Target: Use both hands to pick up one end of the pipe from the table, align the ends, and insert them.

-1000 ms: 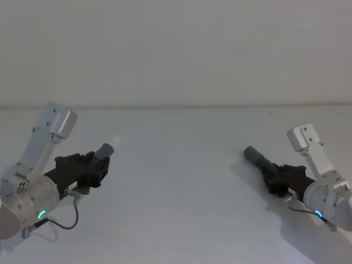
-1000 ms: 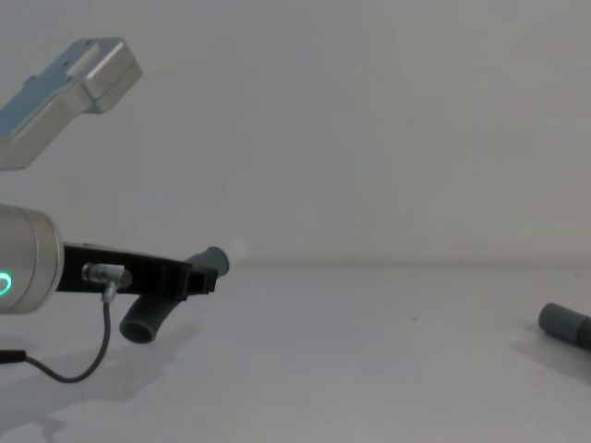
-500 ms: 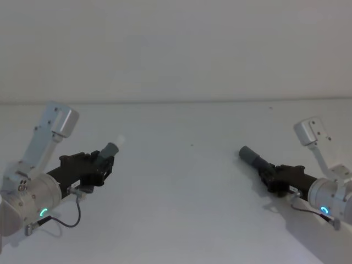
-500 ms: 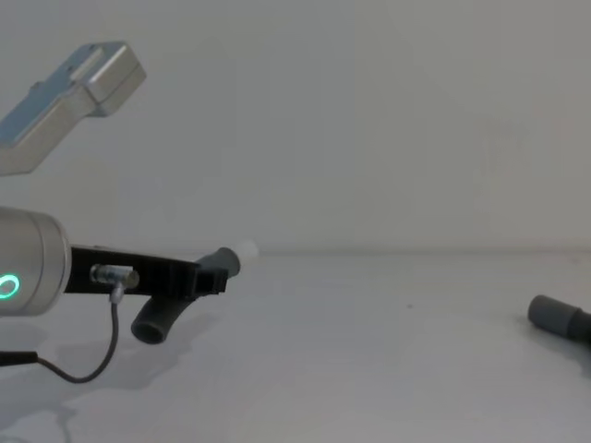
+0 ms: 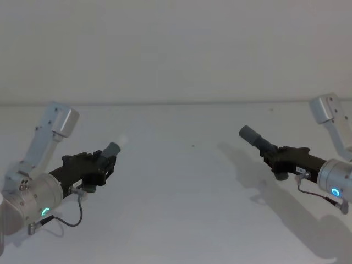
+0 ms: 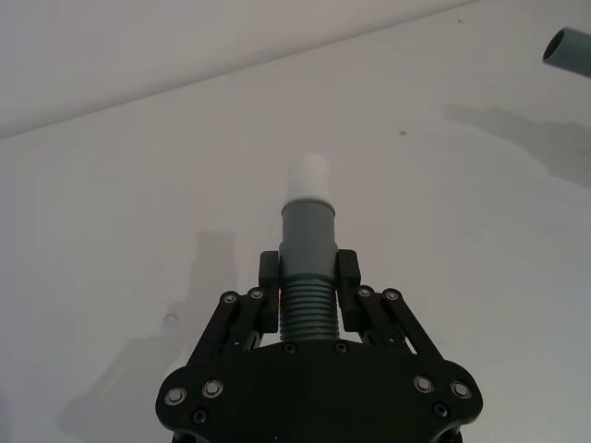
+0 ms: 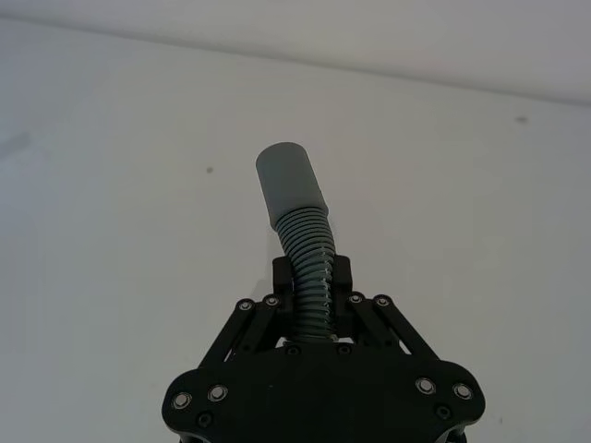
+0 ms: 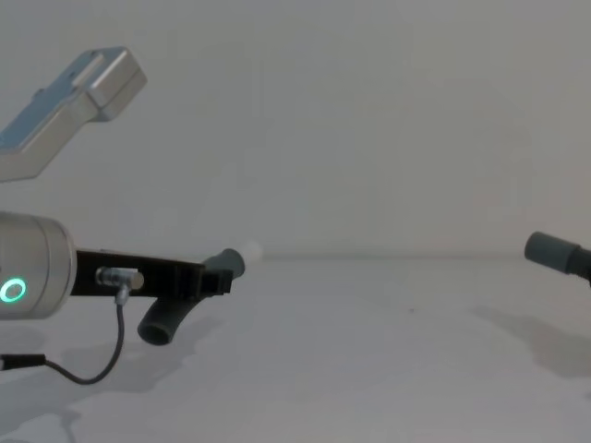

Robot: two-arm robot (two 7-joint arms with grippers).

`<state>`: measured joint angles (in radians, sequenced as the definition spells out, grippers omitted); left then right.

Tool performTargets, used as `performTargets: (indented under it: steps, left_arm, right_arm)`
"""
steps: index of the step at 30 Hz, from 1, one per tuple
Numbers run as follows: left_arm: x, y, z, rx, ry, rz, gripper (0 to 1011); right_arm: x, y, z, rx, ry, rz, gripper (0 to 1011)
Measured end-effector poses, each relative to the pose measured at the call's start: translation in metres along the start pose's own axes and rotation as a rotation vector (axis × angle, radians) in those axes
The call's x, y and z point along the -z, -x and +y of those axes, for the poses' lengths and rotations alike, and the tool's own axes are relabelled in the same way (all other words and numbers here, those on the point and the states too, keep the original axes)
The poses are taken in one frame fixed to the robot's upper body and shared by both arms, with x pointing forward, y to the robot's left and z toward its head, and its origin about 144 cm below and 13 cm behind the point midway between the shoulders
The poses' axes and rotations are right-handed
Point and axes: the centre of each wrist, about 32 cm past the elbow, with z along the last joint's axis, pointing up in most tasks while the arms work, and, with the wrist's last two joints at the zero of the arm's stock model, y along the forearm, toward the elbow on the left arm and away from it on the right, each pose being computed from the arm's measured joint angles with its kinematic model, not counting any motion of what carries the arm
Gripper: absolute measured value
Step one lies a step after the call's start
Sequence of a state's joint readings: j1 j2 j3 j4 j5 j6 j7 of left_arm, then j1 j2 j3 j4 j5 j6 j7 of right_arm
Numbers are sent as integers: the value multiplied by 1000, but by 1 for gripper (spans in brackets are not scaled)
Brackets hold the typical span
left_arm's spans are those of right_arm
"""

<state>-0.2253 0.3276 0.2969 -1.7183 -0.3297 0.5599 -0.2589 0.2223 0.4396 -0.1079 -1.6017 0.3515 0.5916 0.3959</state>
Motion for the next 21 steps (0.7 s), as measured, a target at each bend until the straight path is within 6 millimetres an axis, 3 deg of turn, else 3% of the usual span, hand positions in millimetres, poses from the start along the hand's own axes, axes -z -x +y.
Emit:
performTargets:
  steps: [11,21]
  left_arm:
    - [1,-4,-2,17,5,-6,329]
    - [-2,-15,-1,63,12,-37,329]
  right_arm:
    - [-8,-4,-5,-38,-21,-39,204]
    - [-2,-8,-3,-117,-8,-123,205]
